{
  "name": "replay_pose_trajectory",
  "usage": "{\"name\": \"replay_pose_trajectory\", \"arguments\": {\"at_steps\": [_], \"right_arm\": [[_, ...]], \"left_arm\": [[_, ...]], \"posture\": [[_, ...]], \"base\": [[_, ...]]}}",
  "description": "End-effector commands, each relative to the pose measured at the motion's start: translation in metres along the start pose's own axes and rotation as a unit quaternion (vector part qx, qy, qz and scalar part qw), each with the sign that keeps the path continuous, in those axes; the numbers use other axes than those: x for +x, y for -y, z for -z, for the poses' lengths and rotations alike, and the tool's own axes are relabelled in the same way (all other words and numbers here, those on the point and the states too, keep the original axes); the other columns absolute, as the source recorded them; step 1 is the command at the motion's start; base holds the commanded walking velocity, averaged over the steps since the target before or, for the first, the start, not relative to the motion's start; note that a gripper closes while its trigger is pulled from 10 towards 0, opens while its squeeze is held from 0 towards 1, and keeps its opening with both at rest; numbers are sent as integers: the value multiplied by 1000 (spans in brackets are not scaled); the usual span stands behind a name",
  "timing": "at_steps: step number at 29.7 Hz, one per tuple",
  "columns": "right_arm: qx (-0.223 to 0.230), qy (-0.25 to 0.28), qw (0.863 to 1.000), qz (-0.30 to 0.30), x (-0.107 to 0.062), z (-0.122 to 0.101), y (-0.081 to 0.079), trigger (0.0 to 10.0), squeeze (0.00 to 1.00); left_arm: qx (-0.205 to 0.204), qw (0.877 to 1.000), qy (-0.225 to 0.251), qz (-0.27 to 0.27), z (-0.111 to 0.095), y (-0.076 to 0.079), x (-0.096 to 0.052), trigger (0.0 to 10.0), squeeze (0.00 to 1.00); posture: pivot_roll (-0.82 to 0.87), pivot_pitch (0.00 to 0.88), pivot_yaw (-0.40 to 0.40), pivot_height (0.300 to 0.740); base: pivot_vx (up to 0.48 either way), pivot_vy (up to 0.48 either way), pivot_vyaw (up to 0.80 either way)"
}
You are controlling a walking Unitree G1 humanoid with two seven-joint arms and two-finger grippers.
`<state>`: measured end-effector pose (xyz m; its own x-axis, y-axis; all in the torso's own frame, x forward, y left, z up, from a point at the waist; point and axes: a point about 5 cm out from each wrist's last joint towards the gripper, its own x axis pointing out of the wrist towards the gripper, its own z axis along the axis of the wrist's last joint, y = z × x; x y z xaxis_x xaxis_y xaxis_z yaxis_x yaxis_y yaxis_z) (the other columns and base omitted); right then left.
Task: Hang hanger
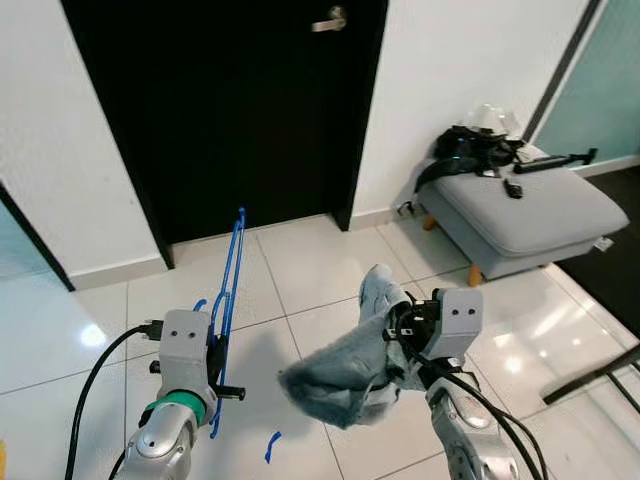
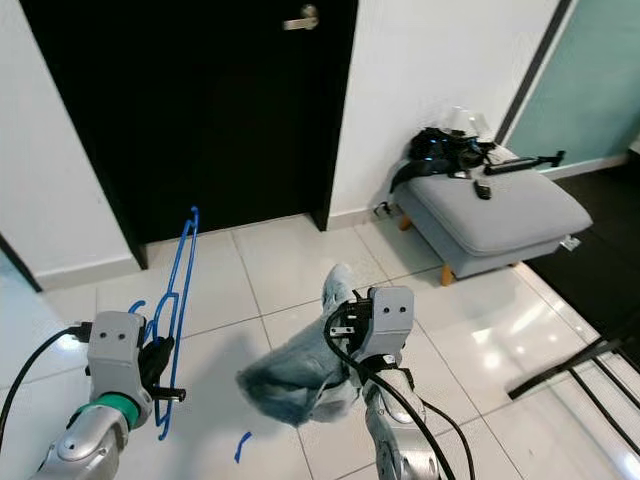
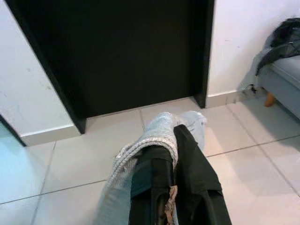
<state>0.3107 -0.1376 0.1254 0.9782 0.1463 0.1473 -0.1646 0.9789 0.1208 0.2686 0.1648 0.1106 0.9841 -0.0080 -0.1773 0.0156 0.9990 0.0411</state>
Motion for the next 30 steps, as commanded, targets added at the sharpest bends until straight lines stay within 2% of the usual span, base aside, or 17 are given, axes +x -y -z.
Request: {"name": "replay_pose_trajectory", "arguments": {"at_steps": [1,30], "right_arm": [[-1,10,1000,-4,1,-2,-2,10000,0],[2,10,1000,-13,3,-1,-4,10000,0]], "left_arm": [[1,1000,-10,-5,7,-2,-2,10000,0],[4,1000,-12,-7,11,-3,-2,10000,0]], "posture": [[-22,88,6,740],[-19,82,6,740]], "base": [[0,0,781],[0,0,775]]}}
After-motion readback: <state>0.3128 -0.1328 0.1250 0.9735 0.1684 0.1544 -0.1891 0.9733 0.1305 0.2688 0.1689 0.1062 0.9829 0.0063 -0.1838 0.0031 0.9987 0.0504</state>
